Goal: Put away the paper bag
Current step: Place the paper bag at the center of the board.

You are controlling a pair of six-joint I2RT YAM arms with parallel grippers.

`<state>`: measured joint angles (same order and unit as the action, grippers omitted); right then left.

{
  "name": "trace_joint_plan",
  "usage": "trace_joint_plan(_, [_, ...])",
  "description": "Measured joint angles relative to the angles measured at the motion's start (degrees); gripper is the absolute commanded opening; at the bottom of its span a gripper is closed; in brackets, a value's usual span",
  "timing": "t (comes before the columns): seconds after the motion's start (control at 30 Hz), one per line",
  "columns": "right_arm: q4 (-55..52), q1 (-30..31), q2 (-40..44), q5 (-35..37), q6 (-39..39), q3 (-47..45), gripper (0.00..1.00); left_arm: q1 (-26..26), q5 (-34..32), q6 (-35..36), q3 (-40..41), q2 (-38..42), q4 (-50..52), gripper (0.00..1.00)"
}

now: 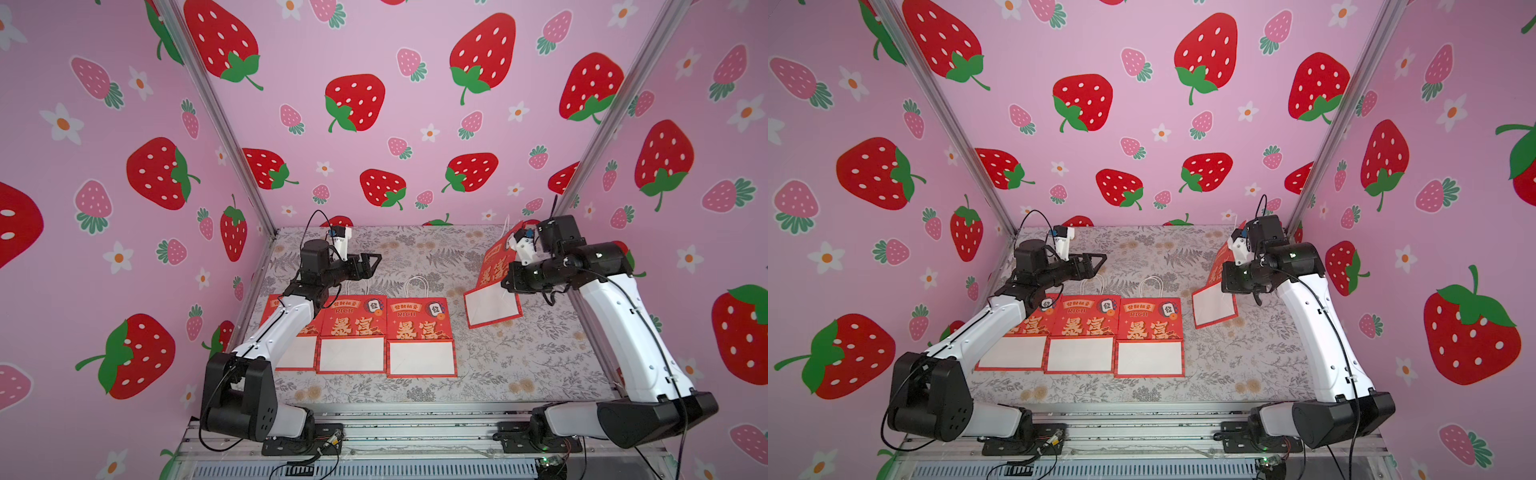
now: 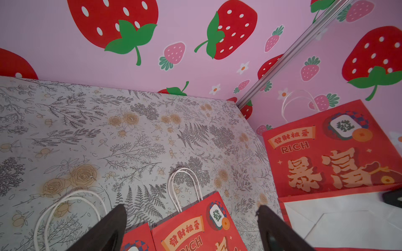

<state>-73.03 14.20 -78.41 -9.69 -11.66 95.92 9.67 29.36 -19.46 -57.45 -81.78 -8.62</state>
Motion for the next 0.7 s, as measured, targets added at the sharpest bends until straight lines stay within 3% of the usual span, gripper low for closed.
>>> trace_joint_plan(0.3, [-6.45,-0.11,0.00,7.45,-0.11,-0.04,0.00,0.02,-2.80,1.90,1.01,0.26,0.31,0.99])
trace_joint_plan(0.7, [-7.69,-0.44,1.29,7.08,-1.22,-5.57,0.00,0.22,-6.38,3.21,5.09,4.00,-1.90,0.99])
